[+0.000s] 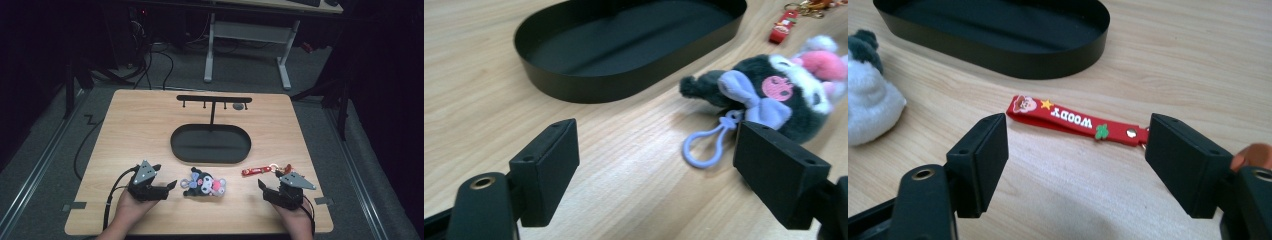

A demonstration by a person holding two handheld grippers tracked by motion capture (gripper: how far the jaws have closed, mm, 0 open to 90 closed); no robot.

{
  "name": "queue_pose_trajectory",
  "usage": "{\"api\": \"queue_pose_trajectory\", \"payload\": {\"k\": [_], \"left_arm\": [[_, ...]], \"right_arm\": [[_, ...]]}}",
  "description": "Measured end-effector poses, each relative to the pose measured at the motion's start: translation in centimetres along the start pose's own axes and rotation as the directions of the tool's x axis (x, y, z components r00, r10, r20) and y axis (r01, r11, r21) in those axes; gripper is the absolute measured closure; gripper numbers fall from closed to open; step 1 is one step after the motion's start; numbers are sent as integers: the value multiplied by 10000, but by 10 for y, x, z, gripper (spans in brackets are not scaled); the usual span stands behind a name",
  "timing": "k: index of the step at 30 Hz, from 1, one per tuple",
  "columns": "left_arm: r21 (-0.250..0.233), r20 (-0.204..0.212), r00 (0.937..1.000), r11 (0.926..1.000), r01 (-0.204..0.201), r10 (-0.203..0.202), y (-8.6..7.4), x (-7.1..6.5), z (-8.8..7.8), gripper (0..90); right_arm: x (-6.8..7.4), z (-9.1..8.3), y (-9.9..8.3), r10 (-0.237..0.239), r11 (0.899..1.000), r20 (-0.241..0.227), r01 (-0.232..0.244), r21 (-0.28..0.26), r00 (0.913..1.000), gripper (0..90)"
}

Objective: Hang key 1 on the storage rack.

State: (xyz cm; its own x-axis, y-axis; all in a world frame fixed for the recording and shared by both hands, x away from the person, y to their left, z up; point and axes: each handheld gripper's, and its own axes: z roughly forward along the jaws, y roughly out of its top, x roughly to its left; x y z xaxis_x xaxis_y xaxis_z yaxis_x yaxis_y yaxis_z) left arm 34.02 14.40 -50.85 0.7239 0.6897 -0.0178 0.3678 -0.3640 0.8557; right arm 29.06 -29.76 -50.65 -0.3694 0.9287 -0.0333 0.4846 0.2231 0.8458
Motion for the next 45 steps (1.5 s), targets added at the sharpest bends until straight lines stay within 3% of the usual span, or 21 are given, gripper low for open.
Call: {"api": "queue_pose_trajectory", "payload": {"k": [3,6,18,31,37,45], "left_arm": [[-54,-43,9998,9998,175,-175,-2,4,-1,190],[-188,55,9988,9987,478,-477,-3,8,-2,198],[7,50,9998,9999,171,-171,-3,4,2,199],[80,82,9999,9999,67,-67,-4,3,3,202],[115,143,9999,9999,42,-44,-4,3,4,203],[132,294,9996,9999,45,-49,-4,2,4,204]], "right_arm": [[2,1,1,-233,9995,-18,233,-208,9997,251],[4,3,-1,-238,9997,-185,237,-93,9995,251],[-2,2,-2,17,10000,-247,-19,-79,9997,236],[-1,1,0,-80,9999,-247,76,-142,9997,235],[2,3,2,-313,9989,-160,319,337,9994,261],[3,3,5,-89,9981,-250,104,607,9996,308]]}}
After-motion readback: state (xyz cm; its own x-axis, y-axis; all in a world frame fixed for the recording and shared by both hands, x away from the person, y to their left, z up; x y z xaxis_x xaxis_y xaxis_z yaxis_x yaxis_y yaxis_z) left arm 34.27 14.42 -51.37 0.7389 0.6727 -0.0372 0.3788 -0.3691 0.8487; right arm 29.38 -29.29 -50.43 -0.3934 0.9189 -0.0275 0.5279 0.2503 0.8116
